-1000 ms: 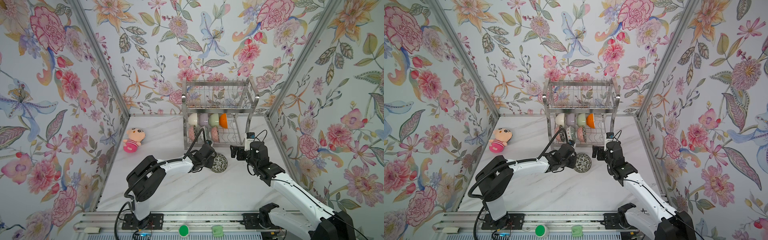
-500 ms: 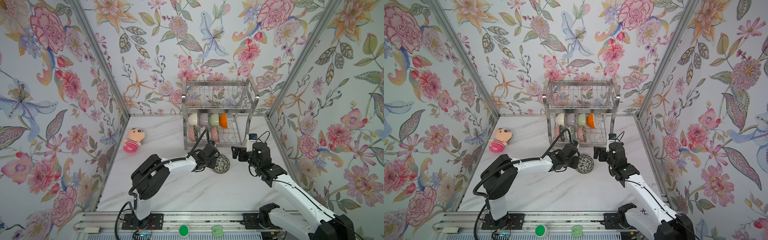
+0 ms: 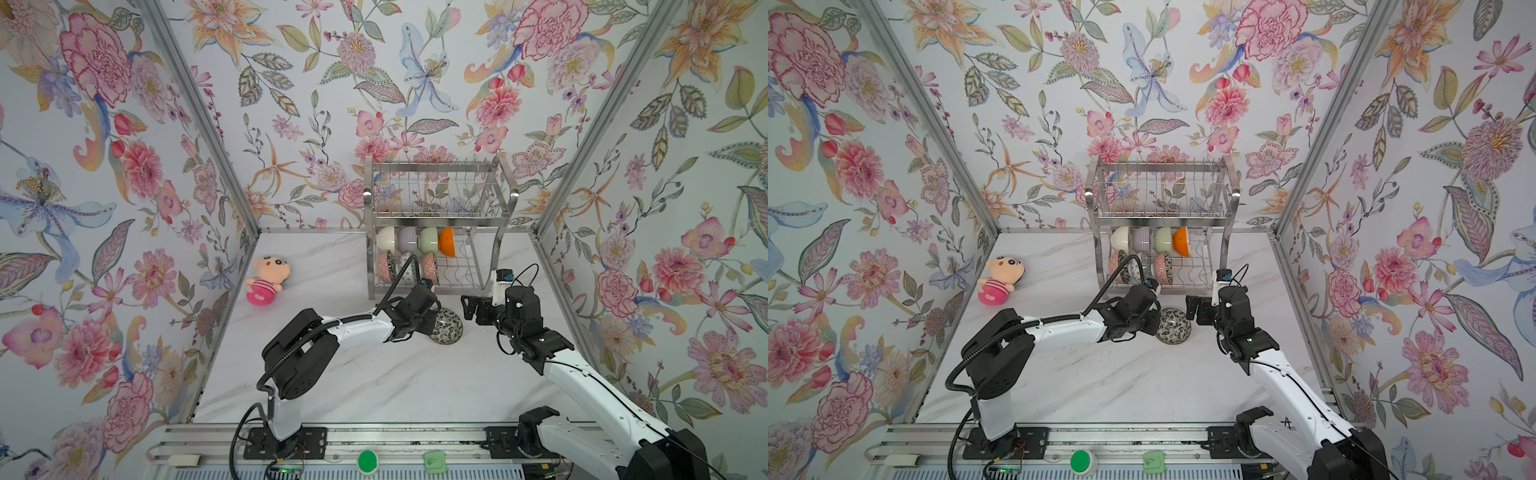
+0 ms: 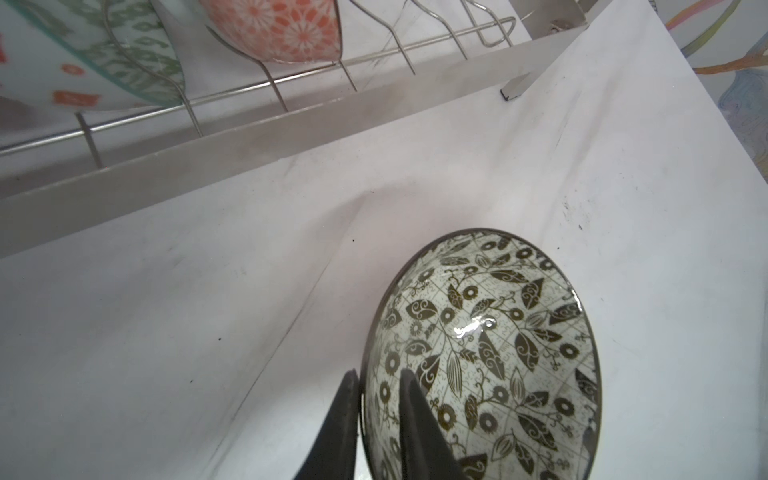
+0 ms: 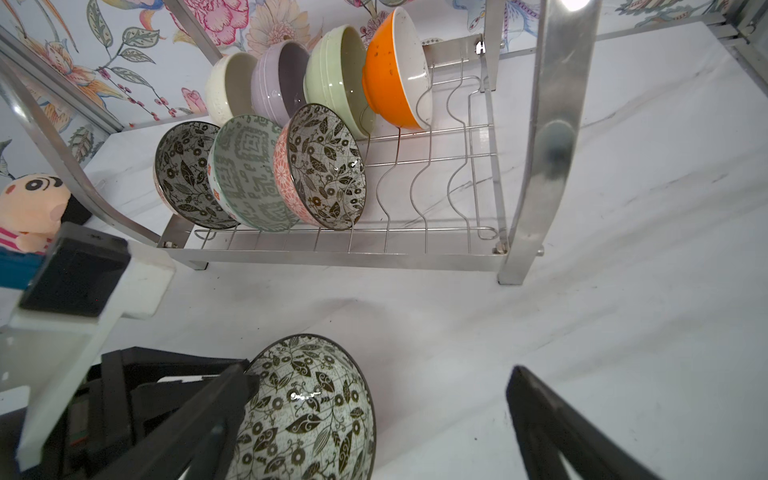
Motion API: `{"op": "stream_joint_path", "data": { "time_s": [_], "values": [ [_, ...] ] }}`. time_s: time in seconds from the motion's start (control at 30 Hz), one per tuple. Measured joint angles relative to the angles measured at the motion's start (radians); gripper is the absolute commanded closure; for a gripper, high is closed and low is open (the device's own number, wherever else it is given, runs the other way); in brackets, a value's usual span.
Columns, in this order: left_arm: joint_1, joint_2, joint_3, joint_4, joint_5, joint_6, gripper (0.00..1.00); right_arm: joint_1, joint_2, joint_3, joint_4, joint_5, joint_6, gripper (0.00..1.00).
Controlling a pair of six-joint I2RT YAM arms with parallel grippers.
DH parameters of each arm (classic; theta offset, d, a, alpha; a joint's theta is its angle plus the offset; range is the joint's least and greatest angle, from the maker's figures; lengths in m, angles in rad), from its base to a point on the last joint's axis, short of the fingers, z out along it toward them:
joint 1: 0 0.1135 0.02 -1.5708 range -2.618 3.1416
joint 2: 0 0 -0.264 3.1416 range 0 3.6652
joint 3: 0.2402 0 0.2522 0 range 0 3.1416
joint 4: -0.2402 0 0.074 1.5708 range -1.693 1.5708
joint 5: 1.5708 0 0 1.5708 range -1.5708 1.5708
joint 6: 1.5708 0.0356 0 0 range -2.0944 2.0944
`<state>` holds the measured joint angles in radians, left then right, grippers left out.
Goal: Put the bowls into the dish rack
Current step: 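Lift the bowl with the left gripper while the right gripper moves toward it, then close the right gripper on the rim of the bowl held by the left gripper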
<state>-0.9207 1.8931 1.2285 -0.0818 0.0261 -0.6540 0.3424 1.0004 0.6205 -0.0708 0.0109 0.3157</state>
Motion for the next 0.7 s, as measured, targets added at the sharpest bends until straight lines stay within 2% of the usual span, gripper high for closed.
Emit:
{"op": "stream_joint_path", "data": {
  "time_s": [0.47,0.7],
  "values": [
    [0.01,-0.01,0.0,-0.005,-0.008,0.02,0.58,-0.005,0.0,0.0,0.0,-0.005,0.005,0.01],
    [0.05,-0.102,-0.029,-0.01,-0.015,0.05,0.53,-0.011,0.001,0.0,0.0,-0.034,0.016,0.01]
  ]
}}
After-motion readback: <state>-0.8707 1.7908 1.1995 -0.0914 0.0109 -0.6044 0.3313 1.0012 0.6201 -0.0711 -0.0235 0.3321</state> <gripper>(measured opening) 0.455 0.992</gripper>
